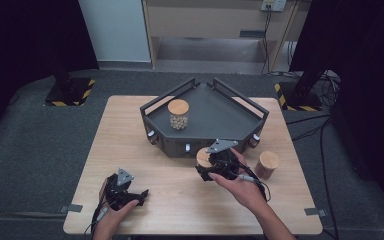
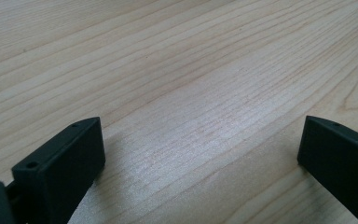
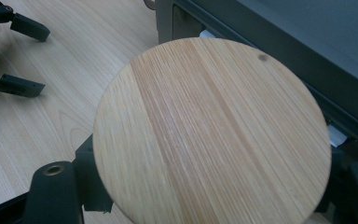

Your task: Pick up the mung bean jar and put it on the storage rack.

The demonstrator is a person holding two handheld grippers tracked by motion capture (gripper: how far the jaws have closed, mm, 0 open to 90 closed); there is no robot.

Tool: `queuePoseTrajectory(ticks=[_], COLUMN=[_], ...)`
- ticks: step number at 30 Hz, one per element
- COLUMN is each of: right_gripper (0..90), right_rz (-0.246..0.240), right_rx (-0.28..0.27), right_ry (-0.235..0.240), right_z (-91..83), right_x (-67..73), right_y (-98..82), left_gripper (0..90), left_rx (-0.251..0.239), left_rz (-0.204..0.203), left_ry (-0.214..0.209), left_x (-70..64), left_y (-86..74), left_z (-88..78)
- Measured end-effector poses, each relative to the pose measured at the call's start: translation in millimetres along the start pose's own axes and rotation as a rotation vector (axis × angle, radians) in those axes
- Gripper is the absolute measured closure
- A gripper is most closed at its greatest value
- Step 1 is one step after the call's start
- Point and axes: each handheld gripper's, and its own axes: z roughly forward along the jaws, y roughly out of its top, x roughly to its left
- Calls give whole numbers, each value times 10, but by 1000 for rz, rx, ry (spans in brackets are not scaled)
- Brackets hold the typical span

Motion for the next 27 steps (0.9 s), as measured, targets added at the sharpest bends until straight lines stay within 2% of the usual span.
queuePoseTrajectory(ticks=[27], right_gripper=[256], right_rz=[-12], right_rx=[0], right_ry=[-16], right_z=[-140], right_x=[-117], right_y=[287], left_gripper=[0], left_rx=[0], left_rz=[-1], left_ry=[1], left_x=[-2], left_y=[-1], left_z=[0])
